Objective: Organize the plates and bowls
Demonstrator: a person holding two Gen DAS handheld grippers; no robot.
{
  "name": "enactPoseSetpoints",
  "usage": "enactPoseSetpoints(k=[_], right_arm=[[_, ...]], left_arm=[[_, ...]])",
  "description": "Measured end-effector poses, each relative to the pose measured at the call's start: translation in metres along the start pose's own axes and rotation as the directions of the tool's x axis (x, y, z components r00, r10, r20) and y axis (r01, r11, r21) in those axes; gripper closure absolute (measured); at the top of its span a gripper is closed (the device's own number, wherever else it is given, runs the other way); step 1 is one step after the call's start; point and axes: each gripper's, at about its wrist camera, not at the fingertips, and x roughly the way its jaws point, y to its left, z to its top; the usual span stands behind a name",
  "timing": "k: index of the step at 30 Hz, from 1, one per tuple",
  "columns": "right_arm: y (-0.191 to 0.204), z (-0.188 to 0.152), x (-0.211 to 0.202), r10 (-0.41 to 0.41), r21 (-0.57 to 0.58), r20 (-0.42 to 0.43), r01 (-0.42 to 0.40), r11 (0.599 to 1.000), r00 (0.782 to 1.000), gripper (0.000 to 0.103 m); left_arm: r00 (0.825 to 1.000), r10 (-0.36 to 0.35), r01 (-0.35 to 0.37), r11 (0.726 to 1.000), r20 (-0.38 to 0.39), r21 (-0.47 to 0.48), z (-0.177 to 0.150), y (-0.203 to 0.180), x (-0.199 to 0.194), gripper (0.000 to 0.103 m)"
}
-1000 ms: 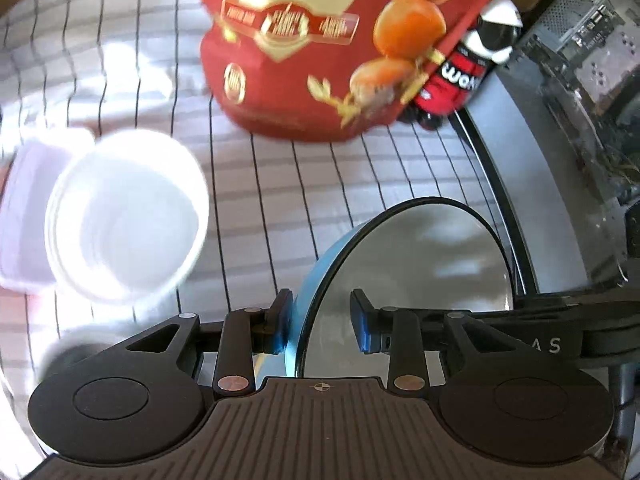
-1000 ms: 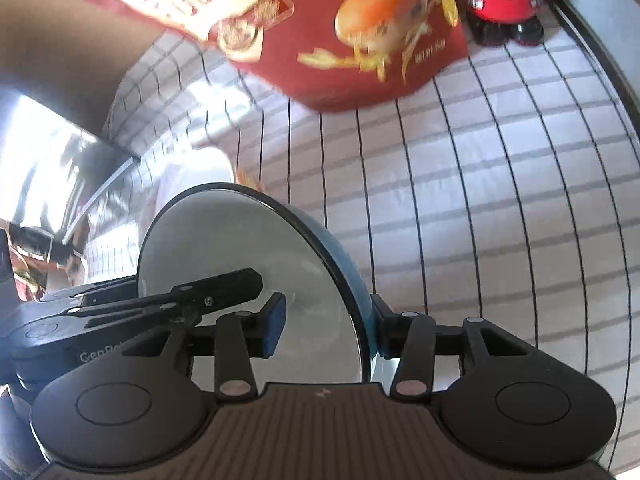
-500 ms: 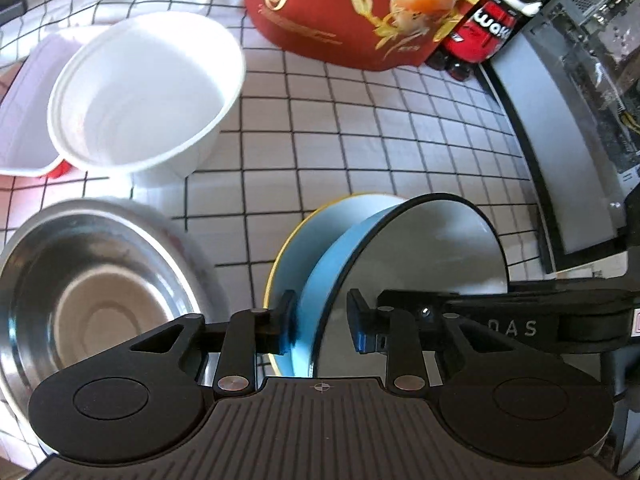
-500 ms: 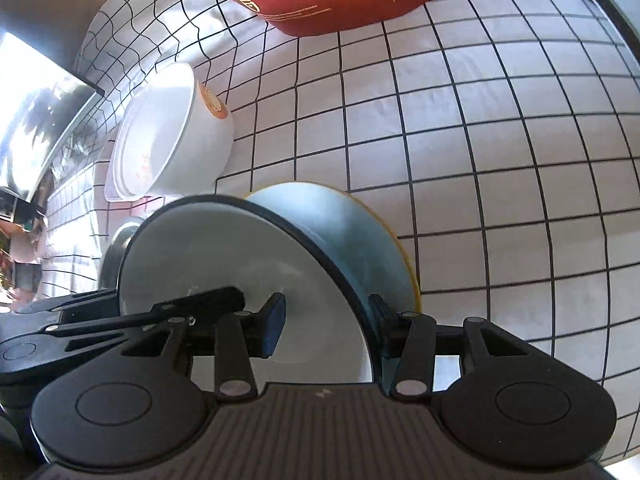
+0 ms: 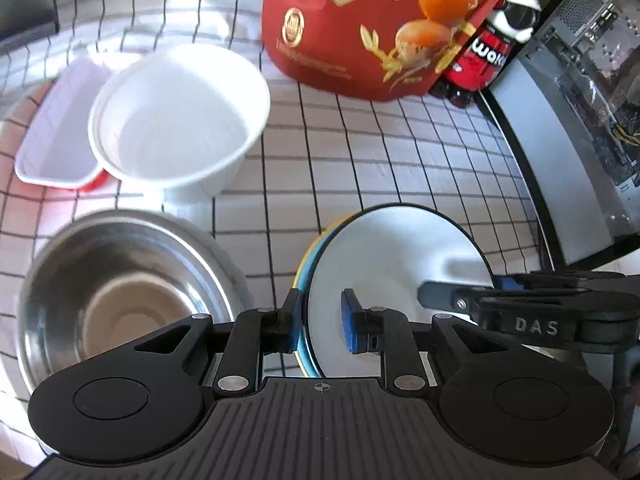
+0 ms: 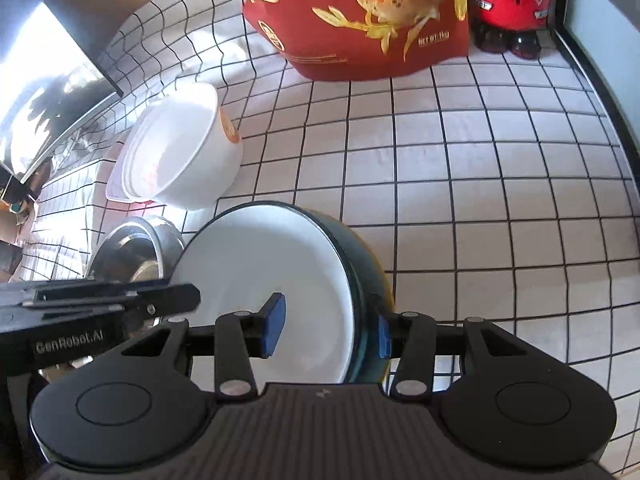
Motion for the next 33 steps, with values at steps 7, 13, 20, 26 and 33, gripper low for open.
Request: enactPoseSetpoints(k=[7,13,20,26,33], right_arm=[[0.0,-0.003,-0.004,0.012,-0.027,0.007,-0.012,1.0,1.0,0.057],[-0.001,-0.004,-0.021,-0.015,-0.091,0.109,0.025,0.996,0.994,0.057],[-0.014,-0.016,-0.003,-0.044,-0.03,0.06,0.046,0.999,0.997,0.05],[-0.028,-0.029,0.024,0.099,0.129,-0.06,-0.091,0.987,0.993,0.05],[-0.027,-0.031,0.035,0.148,0.157,-0.099,-0.132,0.979,0.984,0.05]], left_arm=[[0.998,0.034,-0.035,0.999,0.057,0.014,0.005,-0.001,-0.012,0.08],[0.992,0.122,-0.125,0.988,0.04,0.089,0.011,-0.001,0.003,0.08],[0.991,0.134,-0.131,0.985,-0.019,0.113,0.021,0.005,0.03,0.081],[0.996,0.039,-0.035,0.998,-0.08,0.059,0.028,0.019,0.045,0.092],[0.987,-0.156,0.152,0.986,-0.04,-0.072,0.031,0.048,0.027,0.091]])
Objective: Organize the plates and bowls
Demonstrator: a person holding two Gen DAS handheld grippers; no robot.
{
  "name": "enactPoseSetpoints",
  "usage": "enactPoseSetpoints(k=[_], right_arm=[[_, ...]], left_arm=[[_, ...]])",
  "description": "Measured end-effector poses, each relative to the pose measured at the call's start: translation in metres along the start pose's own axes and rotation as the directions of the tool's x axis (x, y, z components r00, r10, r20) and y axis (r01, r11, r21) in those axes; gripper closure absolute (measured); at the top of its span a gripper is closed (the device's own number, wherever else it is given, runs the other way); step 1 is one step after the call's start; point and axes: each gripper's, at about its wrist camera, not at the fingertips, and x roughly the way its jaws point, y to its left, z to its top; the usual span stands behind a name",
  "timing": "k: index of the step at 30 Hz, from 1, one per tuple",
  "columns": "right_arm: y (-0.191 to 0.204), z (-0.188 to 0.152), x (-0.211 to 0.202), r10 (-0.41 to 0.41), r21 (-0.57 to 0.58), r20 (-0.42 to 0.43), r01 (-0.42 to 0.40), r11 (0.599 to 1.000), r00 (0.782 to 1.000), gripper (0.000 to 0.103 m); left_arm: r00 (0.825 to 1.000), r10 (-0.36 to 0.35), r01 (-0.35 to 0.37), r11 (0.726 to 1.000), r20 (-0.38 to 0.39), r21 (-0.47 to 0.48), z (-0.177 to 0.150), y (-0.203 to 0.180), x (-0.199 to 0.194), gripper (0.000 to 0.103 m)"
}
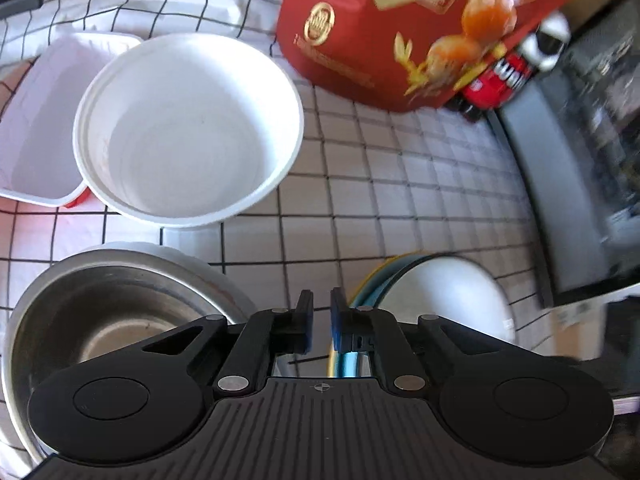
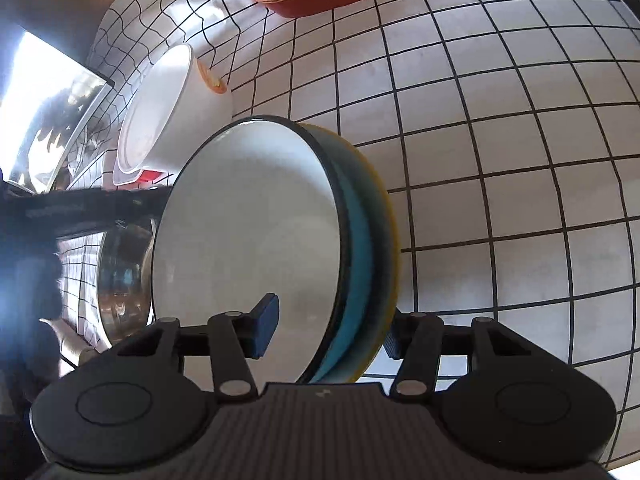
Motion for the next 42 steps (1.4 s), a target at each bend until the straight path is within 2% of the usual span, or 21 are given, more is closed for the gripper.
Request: enactPoseSetpoints(k=[3,6,10,11,14,15,17,20,23,27,30,34,37,42], right_arm=[[-0.002,0.001,0.0,-0.008,0.0,-0.002,0.008,1.0,1.0,0.05],[-0.006,0.004,0.0,-0.016,0.006,-0.004,0.016,1.0,1.0,0.05],[-0.005,0.004,-0.001,-0.018,-0.006,-0.007,0.018,1.0,1.0,0.05],[-0.004,0.005,-0.001,-0.016,-0.011,-0.007,0.016,1.0,1.0,0.05],[-0.002,0.003,0.0,-0.015,-0.014,-0.01,0.015,1.0,1.0,0.05],[-0.002,0.003,0.0,-0.012,-0.013,-0.013,0.012,1.0,1.0,0.051],[-0.001,0.002,0.003,-0.002,-0.014,-0.02,0.002,1.0,1.0,0.052],[0.002,0.002,0.006,-0.009,-0.021,-0.022,0.008,1.0,1.0,0.053],[0.002,0.006,0.007,-0.008,-0.016,-0.017,0.008,1.0,1.0,0.055],[0.004,0.018,0.006,-0.026,-0.029,0.006,0.026,0.999,1.0,0.056],[0.0,0.028,0.011,-0.031,-0.017,0.009,0.031,0.999,0.999,0.056],[0.0,0.038,0.012,-0.046,-0.02,0.019,0.047,0.999,0.999,0.056],[0.002,0.04,0.011,-0.07,-0.039,0.03,0.071,0.997,0.997,0.056],[0.012,0.038,-0.007,-0.148,-0.106,0.117,0.16,0.981,0.982,0.056]], left_arm=[[0.992,-0.121,0.122,0.992,0.031,-0.033,-0.001,0.006,-0.016,0.089],[0.988,-0.154,0.154,0.988,0.029,0.008,-0.001,-0.002,-0.021,0.089],[0.998,-0.059,0.06,0.991,-0.008,0.122,-0.004,-0.026,-0.01,0.089],[0.999,-0.028,0.03,0.988,-0.016,0.148,-0.006,-0.027,-0.008,0.087],[0.997,0.07,-0.06,0.975,-0.039,0.214,-0.01,-0.035,0.006,0.068],[0.994,0.096,-0.084,0.97,-0.043,0.229,-0.009,-0.038,0.012,0.065],[0.992,0.111,-0.093,0.965,-0.06,0.244,-0.009,-0.039,0.023,0.068],[0.99,0.105,-0.082,0.971,-0.096,0.224,-0.003,-0.034,0.039,0.068],[0.989,0.064,-0.04,0.985,-0.135,0.17,-0.002,-0.027,0.052,0.071],[0.988,0.068,-0.044,0.985,-0.138,0.169,-0.003,-0.035,0.053,0.058],[0.991,0.058,-0.039,0.988,-0.124,0.152,0.001,-0.037,0.054,0.055],[0.993,0.022,-0.014,0.997,-0.113,0.073,0.01,-0.03,0.057,0.055],[0.994,0.022,-0.014,0.997,-0.11,0.074,0.01,-0.031,0.057,0.056],[0.999,-0.014,0.017,0.998,-0.051,0.067,0.009,-0.026,0.035,0.056]])
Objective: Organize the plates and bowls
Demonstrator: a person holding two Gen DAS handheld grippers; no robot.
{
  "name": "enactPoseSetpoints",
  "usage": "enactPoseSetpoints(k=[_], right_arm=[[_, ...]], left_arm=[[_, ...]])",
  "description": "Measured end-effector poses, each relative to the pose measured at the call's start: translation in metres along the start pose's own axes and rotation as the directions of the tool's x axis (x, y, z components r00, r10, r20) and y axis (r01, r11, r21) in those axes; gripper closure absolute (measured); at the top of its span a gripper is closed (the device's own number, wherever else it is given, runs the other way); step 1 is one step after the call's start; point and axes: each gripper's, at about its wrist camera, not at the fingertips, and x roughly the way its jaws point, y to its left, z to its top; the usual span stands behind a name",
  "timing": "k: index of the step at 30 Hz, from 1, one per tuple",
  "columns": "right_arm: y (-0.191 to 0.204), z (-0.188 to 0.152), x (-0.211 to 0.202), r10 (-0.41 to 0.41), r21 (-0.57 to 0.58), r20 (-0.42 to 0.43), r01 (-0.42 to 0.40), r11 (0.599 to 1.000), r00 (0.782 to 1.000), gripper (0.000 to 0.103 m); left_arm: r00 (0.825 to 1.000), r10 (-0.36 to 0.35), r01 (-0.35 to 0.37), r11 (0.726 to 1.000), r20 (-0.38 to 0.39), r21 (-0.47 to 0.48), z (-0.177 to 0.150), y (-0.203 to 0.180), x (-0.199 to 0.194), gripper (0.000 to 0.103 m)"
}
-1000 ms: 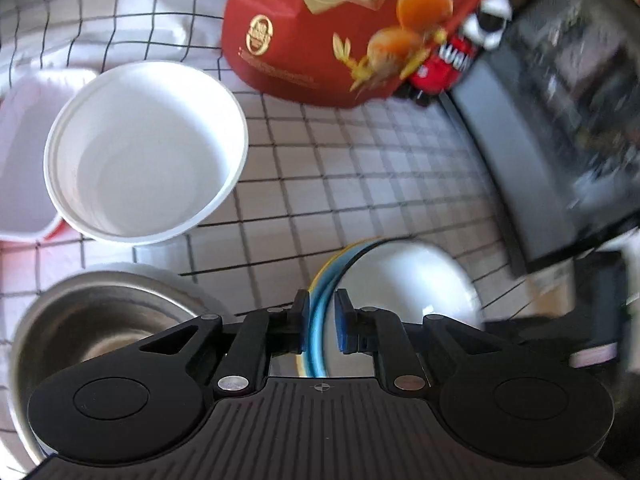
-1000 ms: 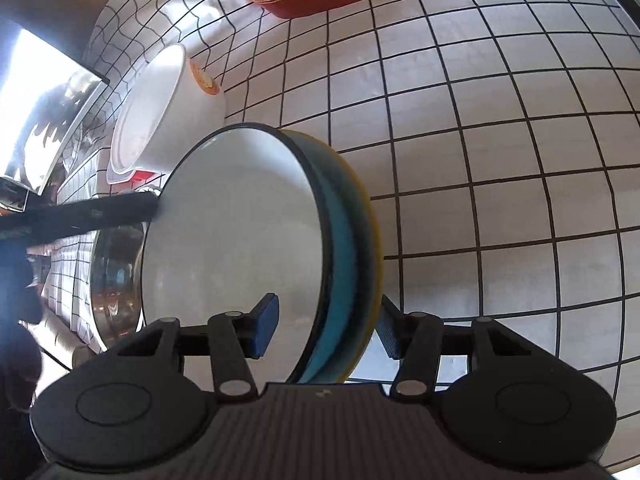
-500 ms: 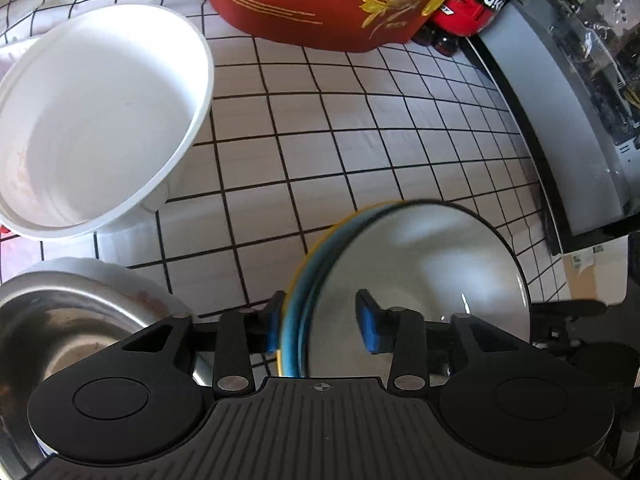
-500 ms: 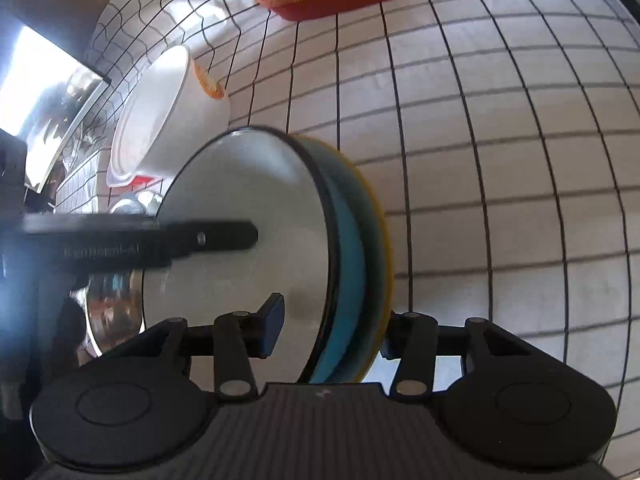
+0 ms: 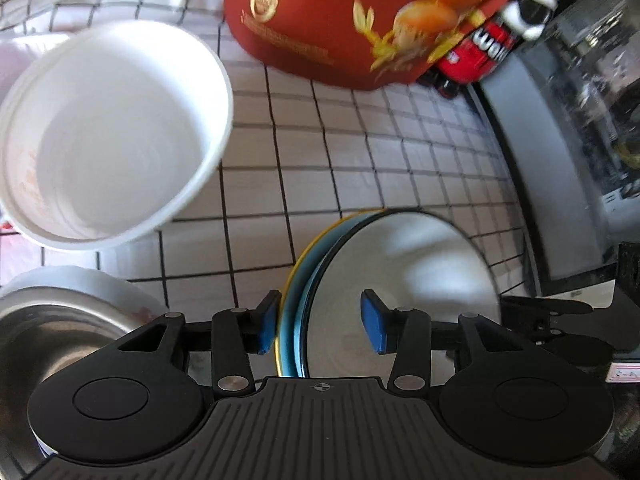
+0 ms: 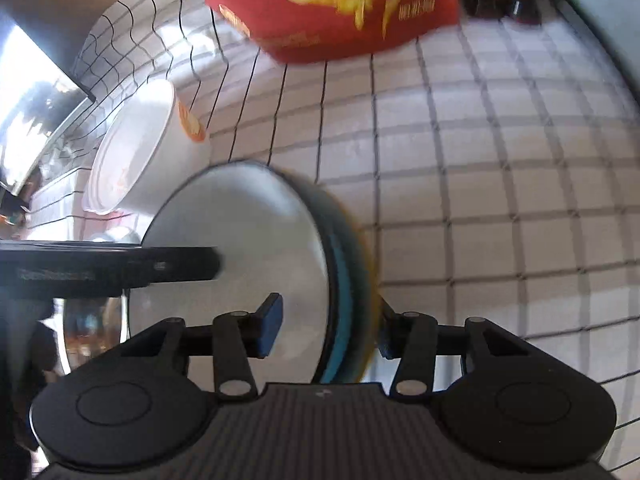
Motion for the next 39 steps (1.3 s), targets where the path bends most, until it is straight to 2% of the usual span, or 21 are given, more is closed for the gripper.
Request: enactPoseSetpoints(k=[4,7,8,11,13,15,16,19,23,27,30,33,34,37,38,39], right_arm=[[0.008,0.009,-0.026,-0.093,-0.042,0.086,0.097,0.994,0.992,0.056],[0.021,0.016,-0.051,-0.156,-0.085,0.193,0.175,0.981,0.969,0.054],[0.027,0.019,-0.06,-0.172,-0.1,0.229,0.199,0.975,0.958,0.05],[0.045,0.03,-0.082,-0.183,-0.134,0.313,0.234,0.963,0.932,0.042],[0.06,0.04,-0.089,-0.183,-0.145,0.35,0.246,0.958,0.919,0.036],[0.074,0.051,-0.091,-0.179,-0.143,0.373,0.247,0.958,0.91,0.034],[0.08,0.056,-0.09,-0.173,-0.145,0.374,0.242,0.96,0.911,0.033],[0.1,0.068,-0.076,-0.154,-0.152,0.348,0.218,0.964,0.925,0.031],[0.126,0.076,-0.044,-0.152,-0.181,0.294,0.211,0.961,0.944,0.025],[0.147,0.088,-0.015,-0.098,-0.273,0.232,0.161,0.948,0.968,0.025],[0.151,0.101,0.009,-0.111,-0.258,0.218,0.167,0.952,0.97,0.025],[0.14,0.115,0.04,-0.11,-0.181,0.134,0.133,0.974,0.985,0.026],[0.134,0.118,0.049,-0.107,-0.154,0.103,0.122,0.98,0.989,0.032],[0.118,0.122,0.074,-0.09,-0.084,-0.012,0.089,0.992,0.996,0.067],[0.114,0.121,0.077,-0.078,-0.071,-0.034,0.076,0.995,0.996,0.073],[0.111,0.12,0.076,-0.063,-0.065,-0.044,0.06,0.996,0.997,0.073]], left_arm=[[0.996,-0.045,0.046,0.999,0.073,-0.014,0.005,0.009,-0.029,0.057],[0.988,-0.054,0.059,0.998,0.146,-0.024,0.009,0.02,-0.055,0.058],[0.983,-0.048,0.055,0.998,0.175,-0.032,0.01,0.026,-0.063,0.058],[0.964,-0.007,0.035,0.994,0.265,-0.101,0.013,0.052,-0.092,0.058],[0.943,0.04,0.021,0.984,0.33,-0.178,0.014,0.076,-0.112,0.058],[0.919,0.101,0.002,0.965,0.381,-0.261,0.016,0.103,-0.129,0.058],[0.913,0.124,-0.007,0.957,0.389,-0.29,0.017,0.114,-0.134,0.058],[0.914,0.173,-0.034,0.934,0.366,-0.355,0.019,0.138,-0.136,0.058],[0.946,0.128,-0.009,0.928,0.296,-0.373,0.025,0.151,-0.114,0.058],[0.956,0.138,-0.035,0.93,0.258,-0.367,0.034,0.149,-0.093,0.058],[0.957,0.156,-0.056,0.927,0.245,-0.37,0.038,0.147,-0.082,0.058],[0.962,0.145,-0.051,0.928,0.232,-0.368,0.044,0.142,-0.072,0.062],[0.963,0.142,-0.052,0.931,0.228,-0.362,0.045,0.139,-0.069,0.062],[0.969,0.111,-0.027,0.937,0.222,-0.347,0.05,0.131,-0.064,0.063],[0.972,0.085,-0.005,0.939,0.218,-0.344,0.051,0.129,-0.062,0.064],[0.976,0.054,0.022,0.94,0.212,-0.341,0.052,0.126,-0.06,0.065]])
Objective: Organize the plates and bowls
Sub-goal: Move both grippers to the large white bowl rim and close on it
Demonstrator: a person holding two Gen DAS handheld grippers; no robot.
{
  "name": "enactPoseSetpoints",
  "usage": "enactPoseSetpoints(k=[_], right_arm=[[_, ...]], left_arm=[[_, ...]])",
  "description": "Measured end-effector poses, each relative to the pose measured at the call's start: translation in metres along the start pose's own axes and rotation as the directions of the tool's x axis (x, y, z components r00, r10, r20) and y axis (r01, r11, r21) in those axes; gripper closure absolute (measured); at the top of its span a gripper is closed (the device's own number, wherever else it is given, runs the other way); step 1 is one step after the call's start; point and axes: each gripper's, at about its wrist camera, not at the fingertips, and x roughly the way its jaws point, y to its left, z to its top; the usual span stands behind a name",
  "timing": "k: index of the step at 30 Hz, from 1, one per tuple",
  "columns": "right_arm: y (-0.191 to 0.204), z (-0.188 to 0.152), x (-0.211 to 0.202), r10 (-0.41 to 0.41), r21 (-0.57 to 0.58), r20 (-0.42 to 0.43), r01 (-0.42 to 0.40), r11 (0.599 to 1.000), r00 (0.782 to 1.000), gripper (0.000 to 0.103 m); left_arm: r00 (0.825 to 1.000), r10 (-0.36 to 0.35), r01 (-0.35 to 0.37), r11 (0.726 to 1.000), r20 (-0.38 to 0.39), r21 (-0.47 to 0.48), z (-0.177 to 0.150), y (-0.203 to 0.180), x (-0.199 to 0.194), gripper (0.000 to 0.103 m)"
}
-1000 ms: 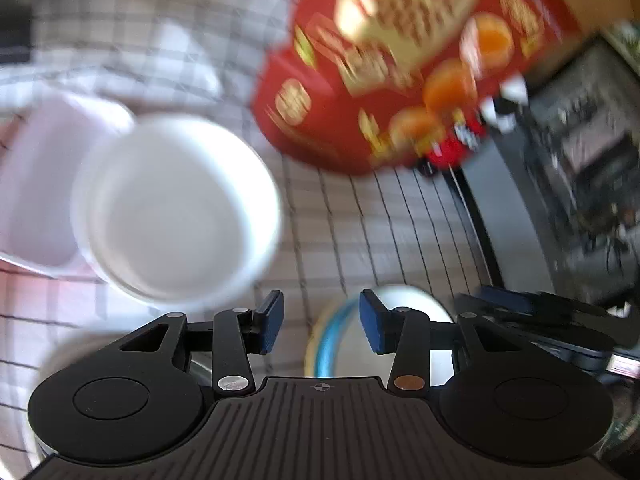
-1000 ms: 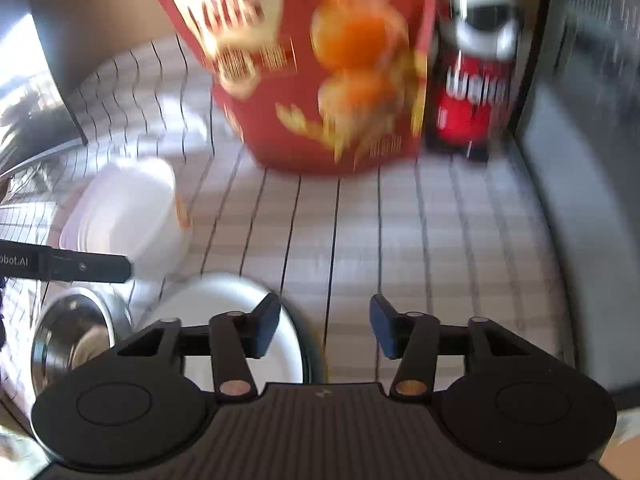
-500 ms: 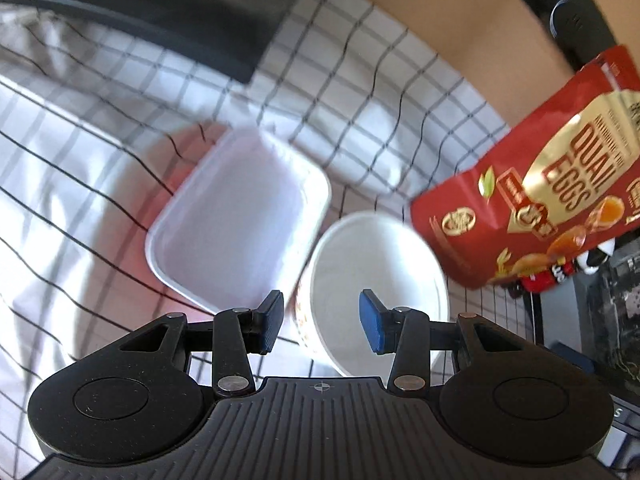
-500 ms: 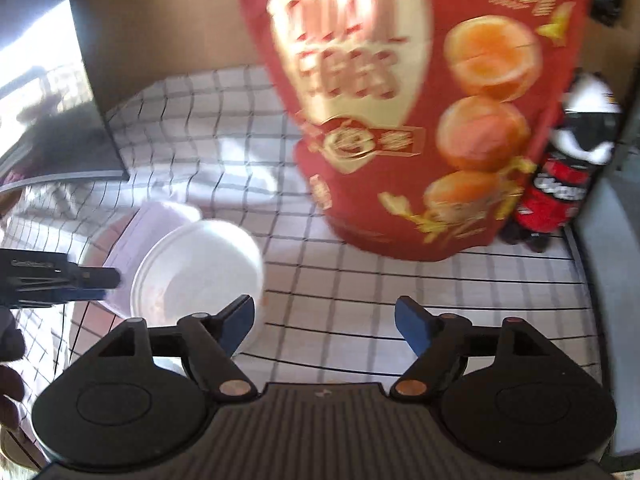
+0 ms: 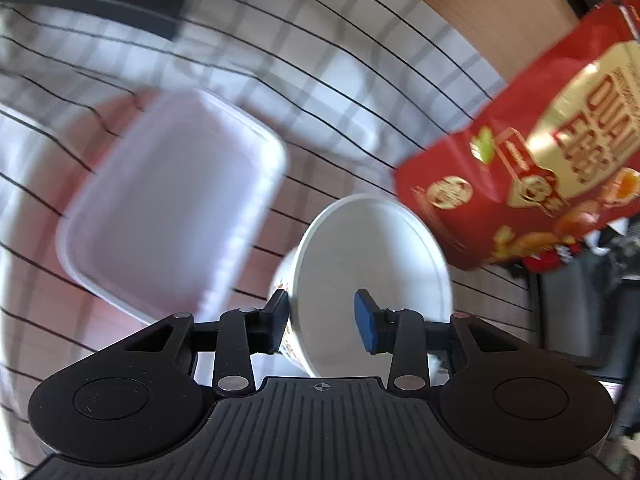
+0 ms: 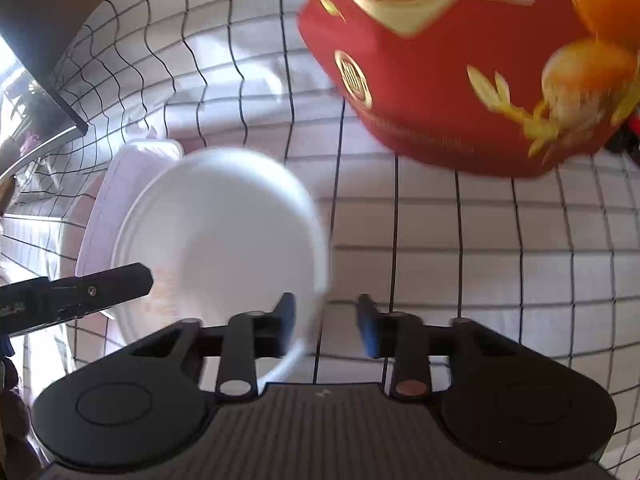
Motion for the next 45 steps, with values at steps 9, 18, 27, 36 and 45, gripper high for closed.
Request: enactPoseSetpoints(k=[9,18,27,36,45], right_arm=[[-0.04,-0.009,-0.028,-0.037,-0.002,0.075,0.037,0.999,0.996,0.073],[-0.084,-0.021,-0.053,-0.059,0.073,0.123,0.05,0.996,0.991,0.07],[-0.086,-0.01,-0.032,0.05,0.138,0.093,-0.062,0.988,0.994,0.067],[-0.082,0.01,0.008,0.075,0.206,-0.024,-0.069,0.976,0.997,0.063],[-0.068,0.014,-0.008,0.108,0.161,0.02,-0.11,0.981,0.994,0.064]], left_arm=[[0.996,-0.074,0.077,0.995,-0.05,0.067,-0.002,-0.049,0.025,0.064],[0.995,0.002,0.012,0.991,-0.102,0.136,-0.003,-0.064,0.046,0.066],[0.99,0.045,-0.019,0.983,-0.135,0.184,-0.001,-0.073,0.065,0.066],[0.984,0.096,-0.067,0.981,-0.15,0.185,0.008,-0.069,0.095,0.066],[0.992,0.106,-0.092,0.979,-0.071,0.18,0.01,-0.078,0.071,0.067]])
